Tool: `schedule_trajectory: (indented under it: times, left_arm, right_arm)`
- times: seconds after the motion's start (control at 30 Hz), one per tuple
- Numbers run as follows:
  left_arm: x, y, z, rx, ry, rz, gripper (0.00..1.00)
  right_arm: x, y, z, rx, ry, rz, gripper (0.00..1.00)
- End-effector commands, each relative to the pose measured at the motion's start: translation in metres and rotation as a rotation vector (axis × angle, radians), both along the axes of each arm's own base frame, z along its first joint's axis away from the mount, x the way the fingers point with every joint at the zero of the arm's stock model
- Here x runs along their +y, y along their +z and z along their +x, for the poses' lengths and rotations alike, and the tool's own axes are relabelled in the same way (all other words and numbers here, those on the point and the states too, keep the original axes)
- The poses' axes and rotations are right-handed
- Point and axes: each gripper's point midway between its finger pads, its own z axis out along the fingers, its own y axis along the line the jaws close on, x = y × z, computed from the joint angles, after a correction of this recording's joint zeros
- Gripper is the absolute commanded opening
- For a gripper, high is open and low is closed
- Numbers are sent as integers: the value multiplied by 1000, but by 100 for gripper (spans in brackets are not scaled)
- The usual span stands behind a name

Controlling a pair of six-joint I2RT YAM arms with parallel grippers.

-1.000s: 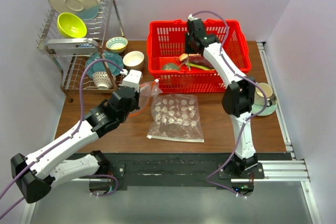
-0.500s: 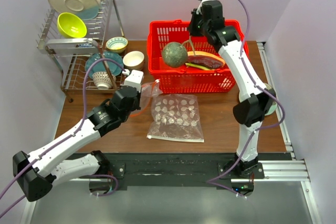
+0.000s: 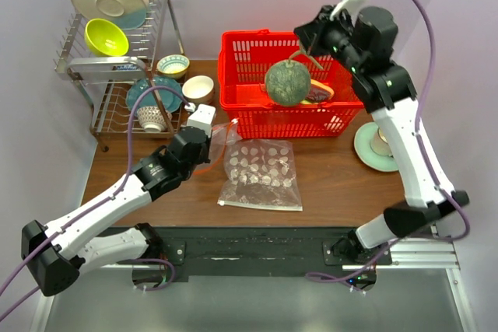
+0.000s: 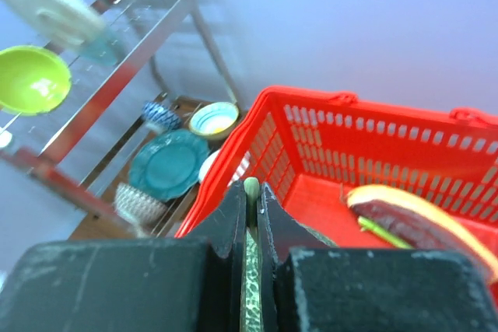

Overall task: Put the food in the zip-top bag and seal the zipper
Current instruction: Place the fake vegetable in the zipper food storage bag.

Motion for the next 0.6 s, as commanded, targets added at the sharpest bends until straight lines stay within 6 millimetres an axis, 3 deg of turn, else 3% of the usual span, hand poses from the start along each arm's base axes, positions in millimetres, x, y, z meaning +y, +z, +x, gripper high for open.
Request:
schedule_trajectory:
  times: [0.0, 0.03, 0.17, 0.2, 0.27, 0.37, 0.4, 0.5, 0.57]
  left_arm:
    - [-4, 11, 6, -35, -6, -12, 0]
    - [-4, 10, 7, -34, -6, -11, 0]
    - [-3, 8, 8, -31, 0, -2, 0]
    - [-2, 10, 8, -34, 4, -1, 0]
    - [2, 13, 8, -46, 26, -1, 0]
    - [5, 17, 9, -70, 38, -10, 0]
    - [6, 18, 8, -73, 37, -12, 0]
    - [7, 17, 8, -71, 43, -7, 0]
    - [7, 15, 9, -66, 48, 0, 0]
  right_arm:
    - [11, -5, -38, 3, 125, 76, 0]
    - [13, -27, -42, 54, 141, 71, 0]
    - [25, -64, -70, 159, 240, 129, 0]
    - [31, -87, -75, 209, 264, 128, 0]
    - [48, -103, -90, 254, 330, 134, 0]
    - [67, -151, -100, 358, 370, 90, 0]
    - [70, -175, -102, 406, 368, 74, 0]
    - [75, -223, -105, 509, 363, 65, 0]
    - [69, -239, -101, 529, 306, 56, 0]
